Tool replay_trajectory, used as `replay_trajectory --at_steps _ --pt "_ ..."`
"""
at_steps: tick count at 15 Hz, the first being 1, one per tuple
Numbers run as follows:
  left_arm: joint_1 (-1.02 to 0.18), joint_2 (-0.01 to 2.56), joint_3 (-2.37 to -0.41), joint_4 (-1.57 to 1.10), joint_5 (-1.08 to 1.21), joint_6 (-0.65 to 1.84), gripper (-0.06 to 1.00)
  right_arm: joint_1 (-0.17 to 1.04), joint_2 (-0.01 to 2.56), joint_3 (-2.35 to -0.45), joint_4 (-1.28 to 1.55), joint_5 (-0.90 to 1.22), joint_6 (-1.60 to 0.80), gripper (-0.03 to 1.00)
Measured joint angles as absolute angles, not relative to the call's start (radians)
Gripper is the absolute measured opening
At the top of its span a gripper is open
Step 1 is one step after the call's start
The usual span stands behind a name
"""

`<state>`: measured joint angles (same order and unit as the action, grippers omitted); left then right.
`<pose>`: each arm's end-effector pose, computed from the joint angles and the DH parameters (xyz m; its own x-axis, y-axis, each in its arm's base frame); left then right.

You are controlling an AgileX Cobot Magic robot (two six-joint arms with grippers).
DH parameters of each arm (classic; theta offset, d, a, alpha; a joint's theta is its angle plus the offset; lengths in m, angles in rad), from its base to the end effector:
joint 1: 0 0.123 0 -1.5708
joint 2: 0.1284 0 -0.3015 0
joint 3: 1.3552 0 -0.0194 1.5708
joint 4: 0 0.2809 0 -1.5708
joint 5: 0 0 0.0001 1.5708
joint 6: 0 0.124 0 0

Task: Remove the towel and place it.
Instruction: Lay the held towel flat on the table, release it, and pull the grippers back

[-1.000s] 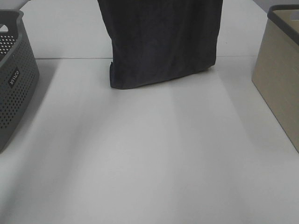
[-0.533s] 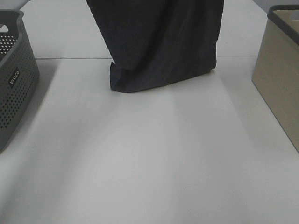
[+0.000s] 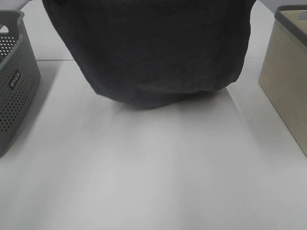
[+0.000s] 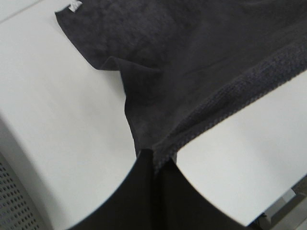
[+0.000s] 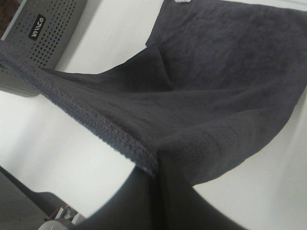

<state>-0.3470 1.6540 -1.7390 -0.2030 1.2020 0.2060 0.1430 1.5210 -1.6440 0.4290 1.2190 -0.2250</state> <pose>0.3683 -0.1580 0.3810 -0.7396 0.4049 -0.5376 0.5280 0.8444 -0.0906 0.3476 0.0990 0.4065 -0.7946 -0.1782 -0.5804 -0.4029 0.8699 0.2845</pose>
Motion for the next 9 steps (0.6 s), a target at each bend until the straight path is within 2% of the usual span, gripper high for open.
replay_trajectory --at_steps 5,9 --pt "-0.356 1.367 -1.428 -0.281 1.178 0.211 0.00 0.147 1.289 -1.411 0.483 1.221 -0.225 0.02" --pt "-0.359 1.209 -1.250 -0.377 1.174 0.214 0.00 0.149 1.130 -1.249 0.494 1.225 -0.226 0.02"
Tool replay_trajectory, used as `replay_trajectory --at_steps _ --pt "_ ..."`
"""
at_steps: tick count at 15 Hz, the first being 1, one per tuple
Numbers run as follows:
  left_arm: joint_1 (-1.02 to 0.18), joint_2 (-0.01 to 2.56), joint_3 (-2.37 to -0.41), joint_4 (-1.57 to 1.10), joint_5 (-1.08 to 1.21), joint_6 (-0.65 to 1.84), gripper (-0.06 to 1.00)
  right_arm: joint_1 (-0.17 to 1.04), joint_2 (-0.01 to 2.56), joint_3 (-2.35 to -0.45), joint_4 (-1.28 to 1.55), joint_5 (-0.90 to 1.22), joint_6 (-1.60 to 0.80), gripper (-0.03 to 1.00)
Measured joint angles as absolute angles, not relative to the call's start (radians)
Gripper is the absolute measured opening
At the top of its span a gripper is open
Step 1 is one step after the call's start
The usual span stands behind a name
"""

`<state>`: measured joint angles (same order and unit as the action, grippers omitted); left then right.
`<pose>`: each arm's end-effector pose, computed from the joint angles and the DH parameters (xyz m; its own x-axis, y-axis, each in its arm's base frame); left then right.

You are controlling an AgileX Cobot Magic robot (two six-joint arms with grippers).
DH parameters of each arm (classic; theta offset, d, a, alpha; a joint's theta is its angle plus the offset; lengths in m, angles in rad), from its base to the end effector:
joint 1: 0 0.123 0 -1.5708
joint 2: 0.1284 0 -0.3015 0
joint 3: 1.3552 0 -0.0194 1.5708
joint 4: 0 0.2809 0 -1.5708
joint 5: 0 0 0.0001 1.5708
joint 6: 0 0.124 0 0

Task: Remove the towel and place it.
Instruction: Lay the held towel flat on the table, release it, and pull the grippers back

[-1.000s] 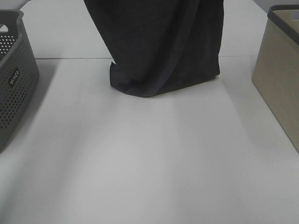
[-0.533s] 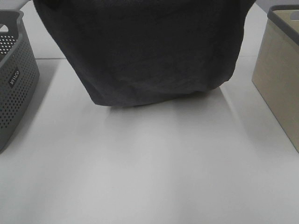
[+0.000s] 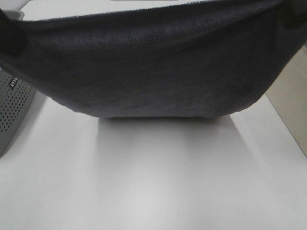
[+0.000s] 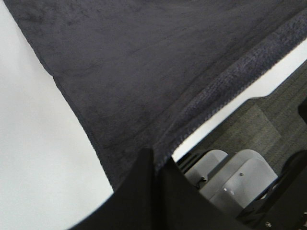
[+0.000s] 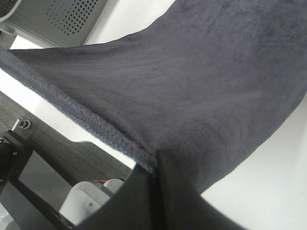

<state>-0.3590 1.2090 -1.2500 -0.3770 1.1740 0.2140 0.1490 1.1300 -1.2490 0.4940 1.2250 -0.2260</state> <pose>0.2356 -0.1334 0.3721 -0.7650 0.3495 -0.5410 0.5456 0.7979 -0.2561 0.2295 0.0904 0.3944 -0.8011 -0.1614 -0.5764 -0.4168 0.8415 0.3437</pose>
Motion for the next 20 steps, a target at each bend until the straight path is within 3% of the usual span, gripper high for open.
replay_trajectory --at_steps 17,20 --pt "-0.356 1.141 -0.662 -0.665 1.170 0.222 0.00 0.149 0.981 -0.676 0.561 1.224 -0.138 0.02" --pt "-0.447 1.279 -0.636 -0.688 1.115 0.263 0.00 0.145 1.055 -0.659 0.502 1.224 -0.138 0.02"
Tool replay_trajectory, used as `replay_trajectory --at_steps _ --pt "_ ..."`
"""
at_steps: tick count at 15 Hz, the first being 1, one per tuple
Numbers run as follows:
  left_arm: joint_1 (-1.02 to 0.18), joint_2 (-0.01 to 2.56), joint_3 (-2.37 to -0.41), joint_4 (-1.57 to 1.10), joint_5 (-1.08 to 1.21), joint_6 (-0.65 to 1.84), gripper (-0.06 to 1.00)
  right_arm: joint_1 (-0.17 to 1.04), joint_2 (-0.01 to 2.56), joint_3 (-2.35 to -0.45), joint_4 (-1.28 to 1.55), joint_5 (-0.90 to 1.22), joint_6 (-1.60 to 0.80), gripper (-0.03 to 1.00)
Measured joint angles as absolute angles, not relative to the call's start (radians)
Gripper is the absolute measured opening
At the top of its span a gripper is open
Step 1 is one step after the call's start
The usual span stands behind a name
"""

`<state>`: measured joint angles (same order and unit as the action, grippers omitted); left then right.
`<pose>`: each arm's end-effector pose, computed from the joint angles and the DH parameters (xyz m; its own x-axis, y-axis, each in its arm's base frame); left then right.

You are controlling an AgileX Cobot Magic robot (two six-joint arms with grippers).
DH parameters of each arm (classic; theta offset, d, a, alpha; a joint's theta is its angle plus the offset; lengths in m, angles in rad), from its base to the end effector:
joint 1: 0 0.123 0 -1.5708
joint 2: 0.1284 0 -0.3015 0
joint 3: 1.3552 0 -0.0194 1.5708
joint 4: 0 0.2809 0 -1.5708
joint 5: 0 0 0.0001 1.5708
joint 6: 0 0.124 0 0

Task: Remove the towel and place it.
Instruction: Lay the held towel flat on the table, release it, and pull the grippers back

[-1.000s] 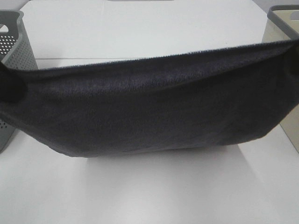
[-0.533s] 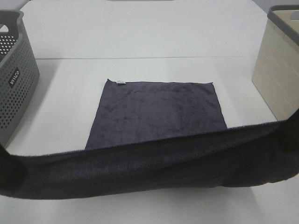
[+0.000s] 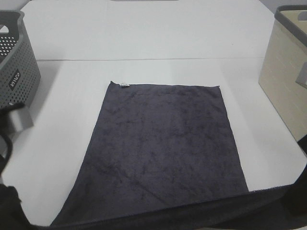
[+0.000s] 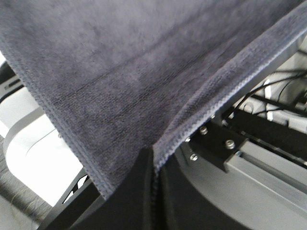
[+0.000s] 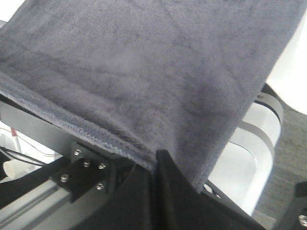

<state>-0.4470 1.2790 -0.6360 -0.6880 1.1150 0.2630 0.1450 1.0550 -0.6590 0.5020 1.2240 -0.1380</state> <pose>0.1504 -0.1505 0.1869 -0.9288 0.3686 0.0383 0.2830 0.7722 -0.5689 0.1587 0.0799 0.2251 -0.9928 -0.1031 -0.0611 -0.1197 0.8828 0.4543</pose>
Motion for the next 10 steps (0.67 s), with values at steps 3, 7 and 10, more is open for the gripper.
replay_trajectory --at_steps 3,7,10 --pt "-0.565 1.424 -0.636 -0.684 1.029 0.263 0.00 0.145 1.087 -0.651 0.447 1.224 -0.138 0.02" --pt "-0.580 1.493 -0.639 -0.690 1.020 0.263 0.00 0.145 1.126 -0.599 0.438 1.224 -0.138 0.02" --pt "-0.580 1.493 -0.639 -0.690 1.047 0.259 0.00 0.145 1.129 -0.556 0.443 1.220 -0.138 0.02"
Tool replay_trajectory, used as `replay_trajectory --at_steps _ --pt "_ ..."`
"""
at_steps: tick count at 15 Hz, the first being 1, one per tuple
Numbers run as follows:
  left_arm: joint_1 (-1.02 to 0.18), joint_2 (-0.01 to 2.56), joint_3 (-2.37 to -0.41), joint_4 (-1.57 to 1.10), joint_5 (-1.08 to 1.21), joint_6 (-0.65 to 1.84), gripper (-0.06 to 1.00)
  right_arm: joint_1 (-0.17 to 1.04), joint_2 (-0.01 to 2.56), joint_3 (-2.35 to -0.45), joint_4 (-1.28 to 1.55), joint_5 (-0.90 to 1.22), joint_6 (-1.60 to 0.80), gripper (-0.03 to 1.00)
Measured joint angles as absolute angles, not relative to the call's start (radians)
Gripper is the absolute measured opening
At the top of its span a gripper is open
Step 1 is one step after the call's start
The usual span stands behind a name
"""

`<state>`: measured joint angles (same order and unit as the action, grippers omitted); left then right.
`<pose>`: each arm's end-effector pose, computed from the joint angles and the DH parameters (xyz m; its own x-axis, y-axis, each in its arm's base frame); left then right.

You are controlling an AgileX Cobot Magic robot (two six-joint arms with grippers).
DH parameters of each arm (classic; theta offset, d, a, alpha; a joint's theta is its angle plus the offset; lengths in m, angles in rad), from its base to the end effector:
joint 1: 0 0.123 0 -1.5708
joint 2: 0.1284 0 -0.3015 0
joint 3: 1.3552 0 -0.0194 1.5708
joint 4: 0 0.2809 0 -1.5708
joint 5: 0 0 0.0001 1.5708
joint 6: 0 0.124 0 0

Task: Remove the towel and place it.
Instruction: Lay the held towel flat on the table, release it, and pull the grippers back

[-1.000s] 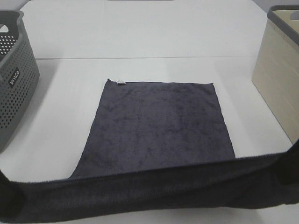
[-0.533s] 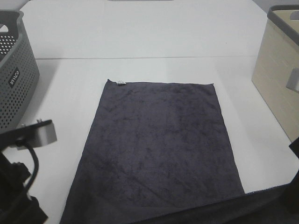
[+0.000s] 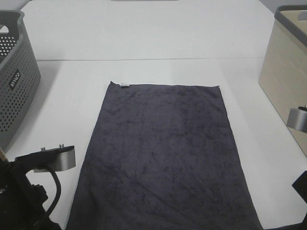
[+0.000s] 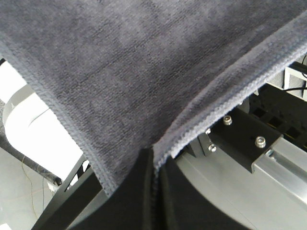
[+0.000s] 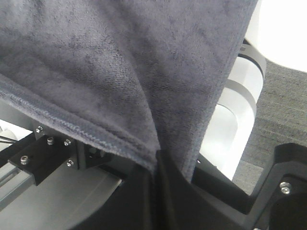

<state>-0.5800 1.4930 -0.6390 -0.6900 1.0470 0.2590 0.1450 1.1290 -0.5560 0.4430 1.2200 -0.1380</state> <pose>0.1450 -0.1767 0.1406 -0.8756 0.4419 0.1948 0.2871 0.8007 -0.5258 0.1441 0.0715 0.1829 -0.9864 -0.1222 0.1102 -0.0688 0.9148 0.3980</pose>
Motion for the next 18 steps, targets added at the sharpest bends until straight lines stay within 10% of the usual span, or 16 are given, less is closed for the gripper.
replay_trajectory --at_steps 18 --pt "-0.640 1.576 -0.687 -0.657 0.957 0.264 0.09 0.135 1.315 -0.473 0.580 1.108 -0.308 0.06"
